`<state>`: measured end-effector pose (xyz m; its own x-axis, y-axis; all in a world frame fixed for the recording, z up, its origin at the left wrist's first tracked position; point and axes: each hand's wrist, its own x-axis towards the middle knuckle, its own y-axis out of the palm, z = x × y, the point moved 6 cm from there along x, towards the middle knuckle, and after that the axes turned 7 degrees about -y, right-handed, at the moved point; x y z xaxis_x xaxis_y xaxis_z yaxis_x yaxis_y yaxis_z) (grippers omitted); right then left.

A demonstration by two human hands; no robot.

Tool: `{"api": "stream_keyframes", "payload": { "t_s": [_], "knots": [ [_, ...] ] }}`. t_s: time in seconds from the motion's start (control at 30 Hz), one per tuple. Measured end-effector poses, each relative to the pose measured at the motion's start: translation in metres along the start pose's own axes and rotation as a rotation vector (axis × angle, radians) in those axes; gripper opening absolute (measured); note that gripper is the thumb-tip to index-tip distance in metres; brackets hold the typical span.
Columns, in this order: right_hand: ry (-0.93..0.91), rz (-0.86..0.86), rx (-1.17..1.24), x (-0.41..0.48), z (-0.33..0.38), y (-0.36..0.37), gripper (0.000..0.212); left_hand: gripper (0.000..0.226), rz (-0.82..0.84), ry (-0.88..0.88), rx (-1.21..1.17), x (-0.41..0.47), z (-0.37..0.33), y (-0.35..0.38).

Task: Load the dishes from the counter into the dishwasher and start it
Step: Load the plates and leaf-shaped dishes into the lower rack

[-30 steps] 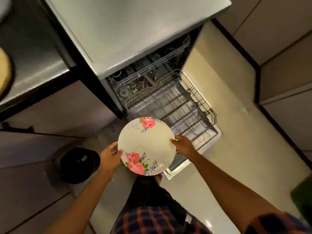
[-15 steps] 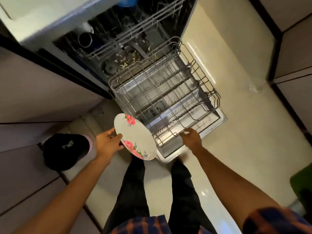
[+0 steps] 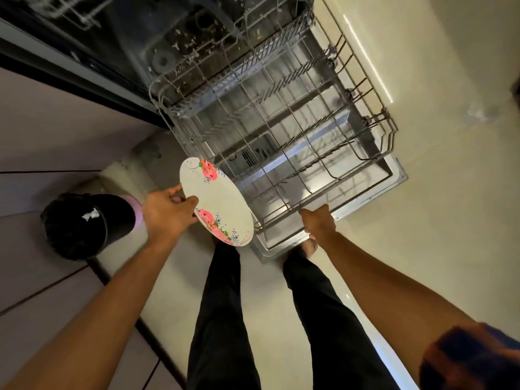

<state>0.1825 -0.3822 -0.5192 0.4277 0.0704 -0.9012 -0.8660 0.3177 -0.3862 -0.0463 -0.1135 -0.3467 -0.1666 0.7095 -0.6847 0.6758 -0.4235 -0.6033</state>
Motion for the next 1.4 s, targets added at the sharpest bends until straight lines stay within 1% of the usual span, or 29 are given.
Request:
{"api": "stream_keyframes", "payload": {
  "t_s": [0.1, 0.17, 0.23, 0.33, 0.5, 0.63, 0.77, 0.83, 0.97, 1.1, 1.23, 1.33, 1.4],
  "knots": [
    [0.008, 0.008, -0.027, 0.006, 0.004, 0.006, 0.096, 0.034, 0.007, 0.018, 0.022, 0.005, 0.005, 0.006],
    [-0.001, 0.007, -0.083, 0.006, 0.008, 0.009, 0.089, 0.037, 0.005, 0.032, 0.023, 0.003, 0.008, 0.01],
    [-0.011, 0.017, -0.091, 0.004, 0.014, 0.014, 0.08, 0.042, 0.004, 0.034, 0.017, 0.003, 0.01, 0.015],
    [-0.023, 0.016, -0.075, 0.007, 0.019, 0.021, 0.065, 0.051, 0.072, 0.004, -0.06, 0.013, 0.016, 0.027],
    [-0.019, -0.037, 0.007, 0.015, 0.014, 0.032, 0.051, 0.054, 0.092, -0.021, -0.104, 0.022, 0.021, 0.042],
    [-0.007, -0.072, 0.12, 0.019, 0.013, 0.038, 0.042, 0.05, 0.055, 0.017, -0.049, 0.027, 0.017, 0.049],
    [-0.008, -0.077, 0.161, 0.019, 0.013, 0.039, 0.04, 0.047, 0.059, 0.057, -0.013, 0.029, 0.02, 0.052],
    [-0.021, -0.063, 0.178, 0.017, 0.014, 0.04, 0.041, 0.047, 0.036, 0.045, -0.018, 0.03, 0.024, 0.049],
    [-0.028, -0.05, 0.207, 0.028, 0.005, 0.042, 0.057, 0.043, 0.053, -0.027, -0.05, 0.031, 0.032, 0.048],
    [-0.033, -0.033, 0.188, 0.019, 0.005, 0.034, 0.04, 0.043, 0.077, -0.064, -0.082, 0.034, 0.036, 0.049],
    [-0.067, -0.001, 0.1, 0.011, 0.006, 0.026, 0.023, 0.041, 0.111, -0.108, -0.083, 0.03, 0.042, 0.05],
    [-0.065, 0.046, 0.013, 0.0, 0.008, 0.019, 0.022, 0.04, 0.125, -0.105, -0.075, 0.025, 0.041, 0.043],
    [-0.117, 0.057, -0.058, -0.01, 0.011, 0.015, 0.029, 0.039, 0.117, -0.103, -0.076, 0.02, 0.04, 0.036]
  ]
}}
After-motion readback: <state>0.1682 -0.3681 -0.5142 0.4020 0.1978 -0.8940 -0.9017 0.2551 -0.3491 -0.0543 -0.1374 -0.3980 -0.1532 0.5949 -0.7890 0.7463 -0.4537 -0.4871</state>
